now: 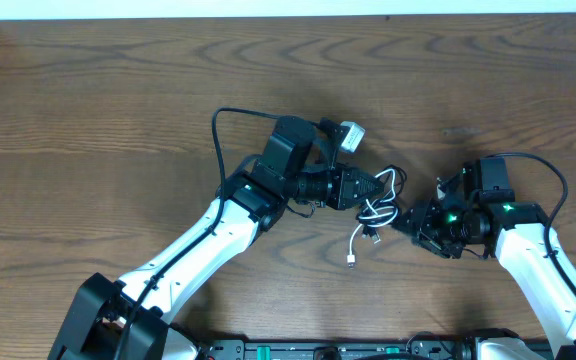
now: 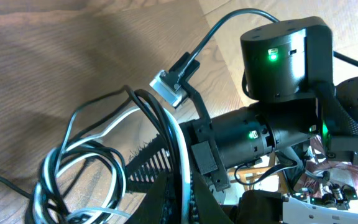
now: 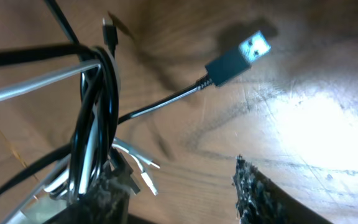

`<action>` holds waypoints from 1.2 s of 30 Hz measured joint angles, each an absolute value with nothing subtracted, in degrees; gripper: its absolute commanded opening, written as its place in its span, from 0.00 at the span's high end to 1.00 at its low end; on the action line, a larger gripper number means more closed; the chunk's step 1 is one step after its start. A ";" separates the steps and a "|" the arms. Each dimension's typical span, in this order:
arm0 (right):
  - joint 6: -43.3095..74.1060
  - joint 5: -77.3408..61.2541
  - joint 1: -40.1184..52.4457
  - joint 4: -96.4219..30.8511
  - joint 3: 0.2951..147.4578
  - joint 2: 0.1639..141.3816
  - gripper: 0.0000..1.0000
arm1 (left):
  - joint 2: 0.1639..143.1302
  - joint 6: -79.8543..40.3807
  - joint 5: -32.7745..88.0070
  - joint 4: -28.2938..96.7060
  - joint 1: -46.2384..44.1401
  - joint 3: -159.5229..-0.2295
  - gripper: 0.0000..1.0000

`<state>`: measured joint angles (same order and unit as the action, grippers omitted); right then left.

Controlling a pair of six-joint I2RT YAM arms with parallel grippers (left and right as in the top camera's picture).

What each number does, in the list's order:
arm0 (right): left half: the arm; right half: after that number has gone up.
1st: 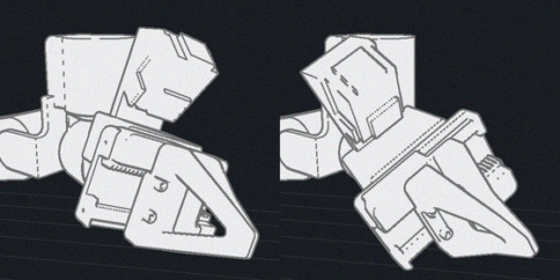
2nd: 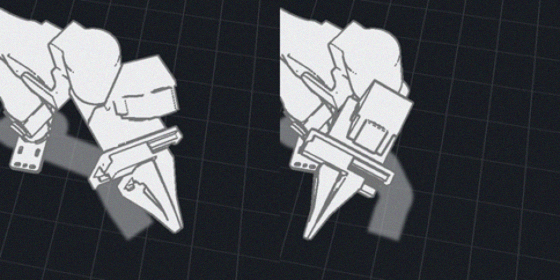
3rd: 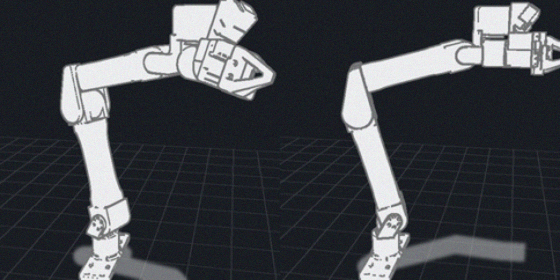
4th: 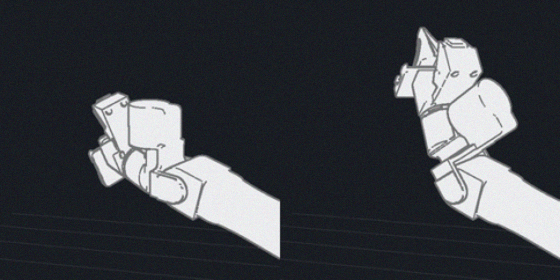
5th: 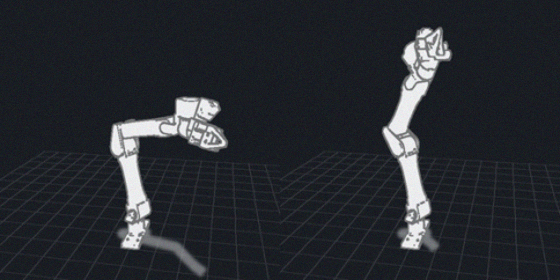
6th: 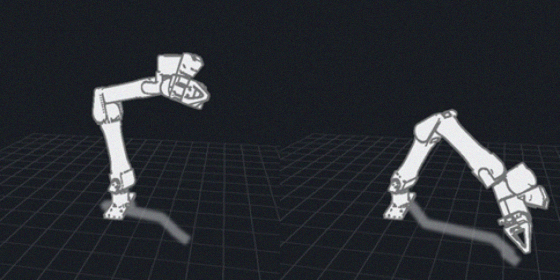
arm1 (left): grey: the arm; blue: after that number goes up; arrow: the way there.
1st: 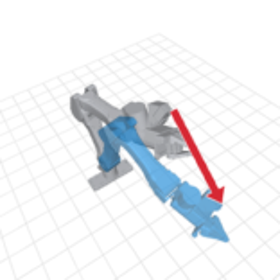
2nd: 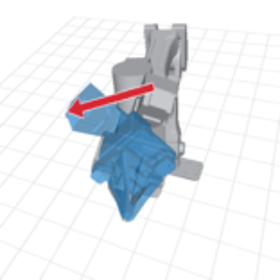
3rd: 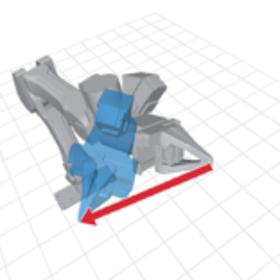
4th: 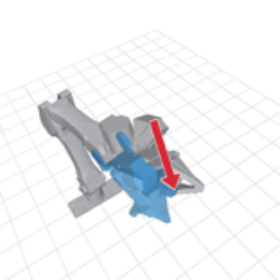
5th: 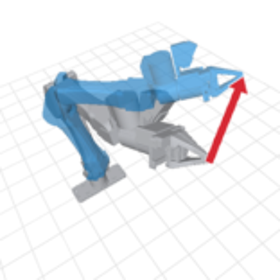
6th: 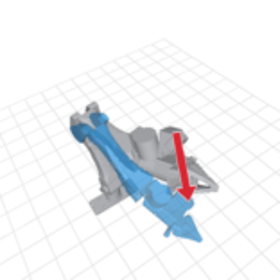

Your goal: Untangle cables

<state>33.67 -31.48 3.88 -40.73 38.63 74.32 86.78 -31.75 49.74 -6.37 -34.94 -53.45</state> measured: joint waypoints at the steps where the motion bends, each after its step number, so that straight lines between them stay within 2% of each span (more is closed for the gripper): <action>1: 33.71 -31.64 3.88 -40.27 38.63 74.32 0.45 | 86.78 -31.77 49.65 -5.98 -34.94 -53.45 0.92; 12: 34.85 -38.24 3.88 -37.89 38.63 74.32 0.44 | 86.76 -31.79 47.64 -1.87 -34.94 -53.45 0.93; 17: 36.56 -35.79 3.95 -37.87 38.63 74.32 0.39 | 86.76 -31.90 47.11 -3.11 -36.03 -53.45 0.93; 22: 39.40 -30.87 4.89 -36.21 38.63 74.87 0.40 | 85.60 -31.97 44.27 -3.44 -39.99 -53.45 0.92; 26: 40.62 -29.76 6.85 -33.95 38.63 75.33 0.58 | 83.81 -31.94 41.39 -3.46 -42.50 -53.45 0.92; 31: 41.54 -29.04 8.93 -34.68 38.65 75.35 0.93 | 81.54 -31.92 38.63 -3.31 -43.29 -53.45 0.92; 33: 41.58 -28.77 9.43 -36.40 38.65 75.37 0.99 | 80.79 -31.66 36.86 -2.37 -43.29 -53.45 0.93; 36: 41.23 -28.32 10.35 -39.27 38.65 75.37 0.99 | 79.88 -30.74 33.15 0.75 -43.29 -53.45 0.93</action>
